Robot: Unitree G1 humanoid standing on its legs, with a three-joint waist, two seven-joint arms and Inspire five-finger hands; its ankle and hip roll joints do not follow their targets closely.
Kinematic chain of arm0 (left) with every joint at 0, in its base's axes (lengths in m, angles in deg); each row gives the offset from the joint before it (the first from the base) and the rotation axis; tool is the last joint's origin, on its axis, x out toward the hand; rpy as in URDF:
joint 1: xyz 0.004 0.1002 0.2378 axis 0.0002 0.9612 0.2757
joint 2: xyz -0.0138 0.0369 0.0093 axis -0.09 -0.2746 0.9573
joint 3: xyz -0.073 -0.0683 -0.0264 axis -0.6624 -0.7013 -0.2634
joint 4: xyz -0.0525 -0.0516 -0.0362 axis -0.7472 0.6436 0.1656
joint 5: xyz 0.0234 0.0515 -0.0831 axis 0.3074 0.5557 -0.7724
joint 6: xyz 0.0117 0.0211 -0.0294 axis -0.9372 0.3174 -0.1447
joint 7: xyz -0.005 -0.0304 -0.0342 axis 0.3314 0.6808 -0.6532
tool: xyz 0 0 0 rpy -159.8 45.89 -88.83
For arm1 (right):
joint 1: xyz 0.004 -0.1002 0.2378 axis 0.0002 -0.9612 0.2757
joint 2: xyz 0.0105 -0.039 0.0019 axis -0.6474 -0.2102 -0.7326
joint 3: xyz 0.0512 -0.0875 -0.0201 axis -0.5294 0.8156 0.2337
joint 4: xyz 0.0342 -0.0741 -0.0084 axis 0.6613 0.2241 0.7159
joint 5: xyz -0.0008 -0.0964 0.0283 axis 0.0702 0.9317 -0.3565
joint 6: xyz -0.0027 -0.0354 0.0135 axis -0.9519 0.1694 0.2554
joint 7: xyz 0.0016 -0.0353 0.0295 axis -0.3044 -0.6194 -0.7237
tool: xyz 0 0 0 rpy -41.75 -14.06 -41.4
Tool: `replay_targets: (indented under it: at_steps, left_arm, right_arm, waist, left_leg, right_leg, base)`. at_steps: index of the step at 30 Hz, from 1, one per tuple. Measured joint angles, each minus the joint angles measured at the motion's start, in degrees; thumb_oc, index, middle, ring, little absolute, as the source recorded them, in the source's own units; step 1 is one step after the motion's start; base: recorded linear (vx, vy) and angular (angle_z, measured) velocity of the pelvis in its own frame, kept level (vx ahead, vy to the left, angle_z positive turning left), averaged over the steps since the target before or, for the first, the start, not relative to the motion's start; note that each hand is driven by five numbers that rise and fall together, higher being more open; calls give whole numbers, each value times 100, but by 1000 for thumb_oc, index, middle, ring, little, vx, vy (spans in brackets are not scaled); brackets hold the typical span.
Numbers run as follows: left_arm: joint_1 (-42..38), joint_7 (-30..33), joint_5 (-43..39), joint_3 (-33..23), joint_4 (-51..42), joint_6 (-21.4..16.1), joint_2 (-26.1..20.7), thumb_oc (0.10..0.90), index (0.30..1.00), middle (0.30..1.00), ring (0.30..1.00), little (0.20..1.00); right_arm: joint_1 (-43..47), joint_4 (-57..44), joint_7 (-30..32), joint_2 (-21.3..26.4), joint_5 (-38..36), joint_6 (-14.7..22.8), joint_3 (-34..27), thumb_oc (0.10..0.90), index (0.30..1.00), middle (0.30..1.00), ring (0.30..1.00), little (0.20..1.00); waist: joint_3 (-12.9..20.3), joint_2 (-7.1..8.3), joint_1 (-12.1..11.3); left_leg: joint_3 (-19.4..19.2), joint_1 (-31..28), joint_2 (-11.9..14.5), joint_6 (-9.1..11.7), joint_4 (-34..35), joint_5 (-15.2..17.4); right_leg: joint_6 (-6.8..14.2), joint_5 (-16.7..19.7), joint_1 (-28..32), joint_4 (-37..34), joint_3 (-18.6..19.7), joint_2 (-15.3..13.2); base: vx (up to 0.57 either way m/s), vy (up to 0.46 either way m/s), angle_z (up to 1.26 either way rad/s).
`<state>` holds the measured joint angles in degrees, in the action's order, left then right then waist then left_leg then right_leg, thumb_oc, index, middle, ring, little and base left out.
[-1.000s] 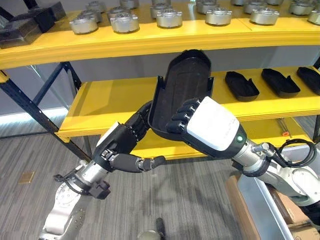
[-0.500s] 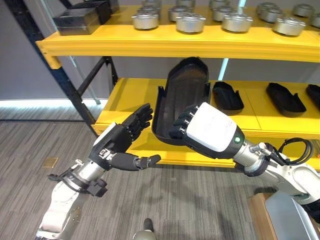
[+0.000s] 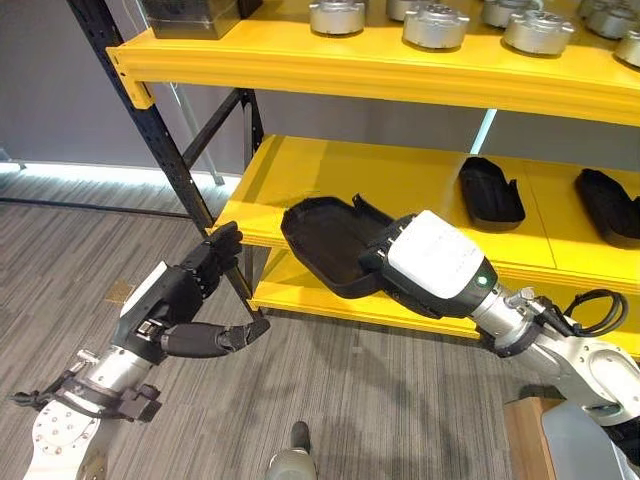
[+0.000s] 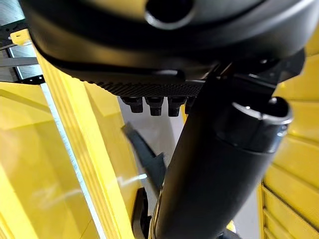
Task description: Move parts from the plastic box to the shelf.
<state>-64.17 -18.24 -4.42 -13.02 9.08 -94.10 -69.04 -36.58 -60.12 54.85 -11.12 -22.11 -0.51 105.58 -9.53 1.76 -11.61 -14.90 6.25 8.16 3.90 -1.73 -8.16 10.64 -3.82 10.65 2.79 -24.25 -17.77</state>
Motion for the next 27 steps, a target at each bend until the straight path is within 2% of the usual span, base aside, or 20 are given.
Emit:
replay_targets:
  at_steps: [7,11,14,18,20,21,22,24,25,26,27]
  left_arm:
    - [136,-4,-7,2,5,-27,-14,900,1000,1000,1000,1000]
    - [83,-3,-11,57,11,-129,-19,900,1000,1000,1000,1000]
    - [-71,-7,-11,287,30,-278,-28,900,1000,1000,1000,1000]
    - [-265,10,-3,542,120,-415,-38,900,1000,1000,1000,1000]
    - [-387,32,17,667,220,-440,-30,900,1000,1000,1000,1000]
    - [-440,47,98,703,231,-450,-29,900,1000,1000,1000,1000]
    - [-469,49,214,707,234,-471,-33,900,1000,1000,1000,1000]
    - [-463,61,218,707,243,-471,-30,900,1000,1000,1000,1000]
    - [-466,106,255,703,257,-473,-29,900,1000,1000,1000,1000]
    - [-483,131,263,706,261,-471,-30,900,1000,1000,1000,1000]
    - [-520,288,295,702,287,-466,-16,900,1000,1000,1000,1000]
  right_arm:
    - [27,392,1,6,2,-270,-1,400,300,300,300,300]
    - [46,792,51,-2,7,-417,0,400,300,300,300,300]
    - [47,1127,222,-37,31,-479,-1,400,300,300,300,300]
    - [54,1669,661,-357,247,-501,-12,400,300,300,300,300]
    - [42,1745,730,-530,354,-573,-10,400,300,300,300,300]
    - [43,1769,774,-647,370,-619,-5,400,300,300,300,300]
    - [50,1778,793,-764,461,-644,-2,400,300,300,300,300]
    - [101,1792,802,-905,460,-718,18,400,300,300,300,300]
    - [165,1795,828,-1045,457,-744,19,400,300,300,300,300]
    - [179,1794,840,-1070,455,-742,19,400,300,300,300,300]
    - [381,1806,848,-1157,452,-728,38,400,300,300,300,300]
  waist:
    - [-13,50,-10]
    - [-52,116,-72]
    - [-73,111,-127]
    - [-167,51,-112]
    - [-212,-31,-86]
    - [-256,-71,-87]
    - [-257,-70,-98]
    - [-263,-81,-127]
    - [-278,-112,-199]
    - [-280,-113,-173]
    - [-325,-164,-168]
  left_leg:
    - [-36,43,8,16,-23,19]
    - [-32,152,14,12,-260,168]
    - [50,368,3,11,-634,386]
    - [29,577,-90,-194,-1348,888]
    - [-59,533,-159,-298,-1525,1106]
    - [-115,422,-200,-359,-1521,1122]
    - [-307,281,-300,-496,-1534,1220]
    - [-489,74,-348,-601,-1408,1307]
    - [-682,-125,-371,-682,-1254,1321]
    - [-730,-173,-402,-733,-1247,1363]
    - [-856,-325,-445,-868,-1162,1461]
  right_leg:
    - [4,58,-20,-82,-9,6]
    - [1,59,-32,-75,7,-14]
    - [-52,29,-44,-52,4,-46]
    - [-167,18,-189,398,11,-254]
    - [-345,140,-256,707,-1,-433]
    - [-498,318,-272,788,-4,-518]
    - [-674,677,-290,784,-36,-654]
    - [-686,1120,-346,824,-217,-801]
    - [-680,1381,-471,1061,-549,-1042]
    - [-673,1429,-542,1145,-665,-1054]
    - [-568,1572,-683,1475,-896,-1166]
  base:
    - [9,69,-2]
    - [-11,147,-1]
    - [10,198,10]
    - [33,291,-3]
    - [46,287,-16]
    - [63,380,-36]
    - [78,401,-43]
    - [66,295,-53]
    - [57,243,-57]
    - [114,291,-69]
    - [112,145,-32]
